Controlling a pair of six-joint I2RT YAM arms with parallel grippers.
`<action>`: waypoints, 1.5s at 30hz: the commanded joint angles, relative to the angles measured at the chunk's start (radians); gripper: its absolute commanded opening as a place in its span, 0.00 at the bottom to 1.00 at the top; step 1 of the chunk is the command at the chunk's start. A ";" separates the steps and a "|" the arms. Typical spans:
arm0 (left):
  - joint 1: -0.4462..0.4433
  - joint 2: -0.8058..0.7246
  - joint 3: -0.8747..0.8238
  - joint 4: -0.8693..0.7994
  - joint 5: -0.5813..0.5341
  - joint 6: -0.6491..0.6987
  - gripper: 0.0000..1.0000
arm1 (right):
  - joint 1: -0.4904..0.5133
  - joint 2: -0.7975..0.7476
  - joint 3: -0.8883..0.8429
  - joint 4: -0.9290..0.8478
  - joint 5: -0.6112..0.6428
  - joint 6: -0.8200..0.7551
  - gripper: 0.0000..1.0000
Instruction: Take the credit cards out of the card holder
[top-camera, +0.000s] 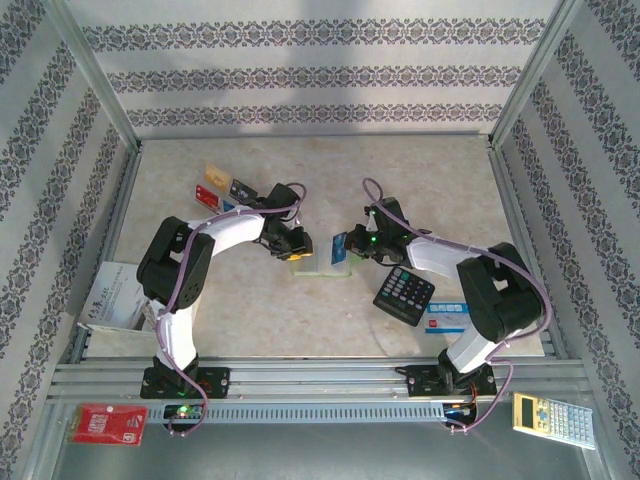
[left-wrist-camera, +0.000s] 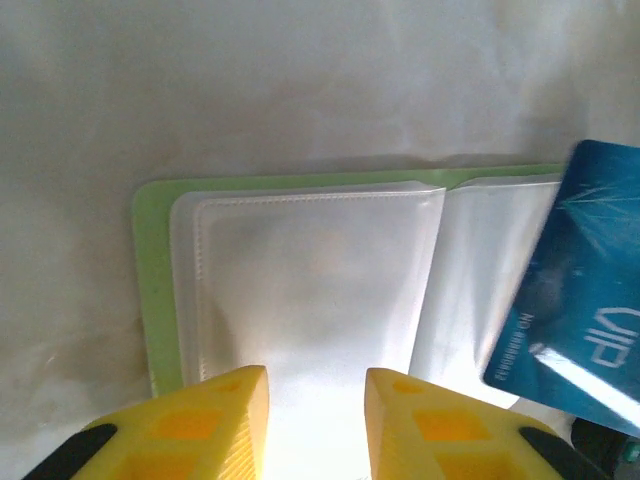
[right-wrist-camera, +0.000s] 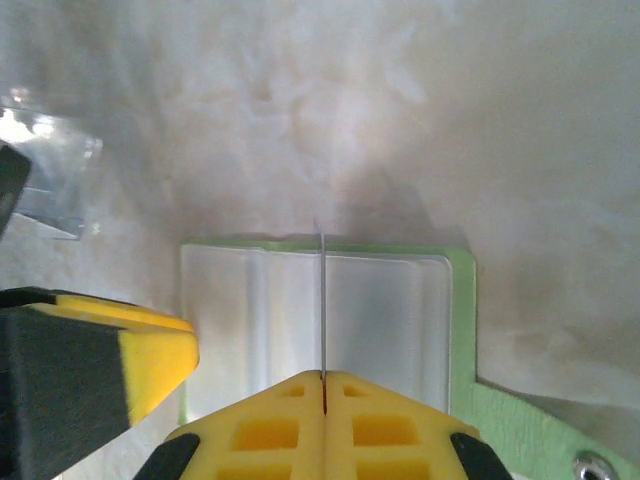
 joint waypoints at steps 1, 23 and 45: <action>0.019 -0.096 -0.036 0.032 -0.024 -0.029 0.35 | -0.014 -0.064 -0.021 0.057 -0.008 -0.038 0.00; 0.117 -0.375 -0.405 0.859 0.352 -0.395 0.76 | -0.031 -0.014 0.069 0.528 -0.438 0.326 0.00; 0.151 -0.381 -0.411 0.985 0.391 -0.472 0.11 | -0.038 0.000 0.050 0.572 -0.475 0.373 0.04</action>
